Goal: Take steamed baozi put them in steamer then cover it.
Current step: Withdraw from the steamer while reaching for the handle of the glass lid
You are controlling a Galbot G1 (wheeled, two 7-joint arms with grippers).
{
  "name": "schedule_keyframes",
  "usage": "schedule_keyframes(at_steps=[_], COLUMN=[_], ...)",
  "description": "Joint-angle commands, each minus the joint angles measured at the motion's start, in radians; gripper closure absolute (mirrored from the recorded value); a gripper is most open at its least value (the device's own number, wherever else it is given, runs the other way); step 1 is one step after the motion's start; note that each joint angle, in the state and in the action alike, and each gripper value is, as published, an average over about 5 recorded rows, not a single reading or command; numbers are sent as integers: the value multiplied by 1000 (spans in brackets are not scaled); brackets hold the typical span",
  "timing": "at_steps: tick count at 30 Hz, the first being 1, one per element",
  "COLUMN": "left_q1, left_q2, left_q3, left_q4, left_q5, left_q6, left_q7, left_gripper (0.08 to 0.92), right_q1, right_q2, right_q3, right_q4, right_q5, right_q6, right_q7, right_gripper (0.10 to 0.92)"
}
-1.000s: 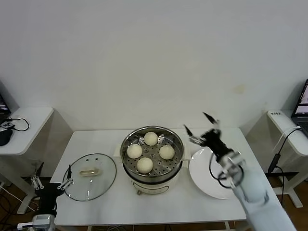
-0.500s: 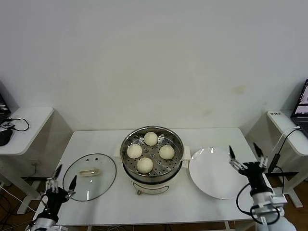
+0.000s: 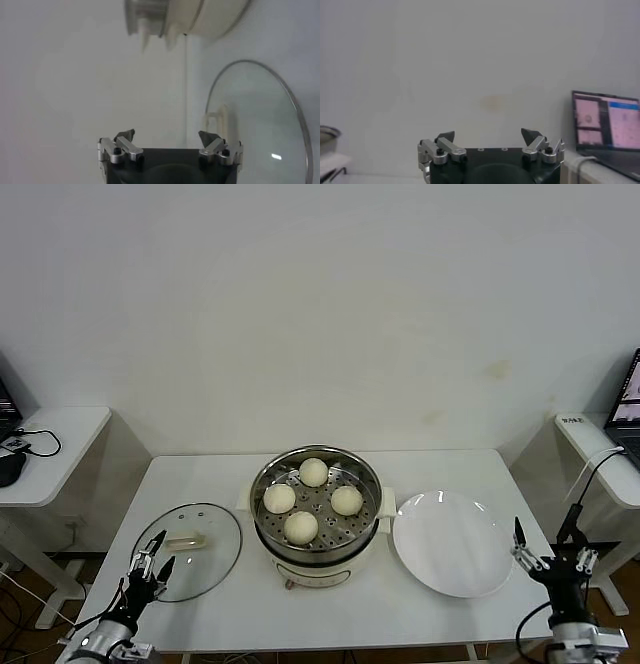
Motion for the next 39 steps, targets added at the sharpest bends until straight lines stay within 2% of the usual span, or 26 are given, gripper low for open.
schedule_keyframes(at_steps=[1,19,39], left_q1=[-125,-259,-330], left_q2=[18,-4,-28], left_q3=[36,91,124], left_q4=[107,217,301], left_q5=[61,57,-4], left_q6=[-5,-6,10], left_q7=[25,44,44], left_gripper=[177,177,177], right_q1=[-37,-56,-62], right_q2=[48,73,87], right_q3=[33,33,29], right_q4=[8,15,3], right_q5=[-23,-63,-95], right_q6=[8,6,17], right_q7=[3,0,-5], right_gripper=[203,203,202])
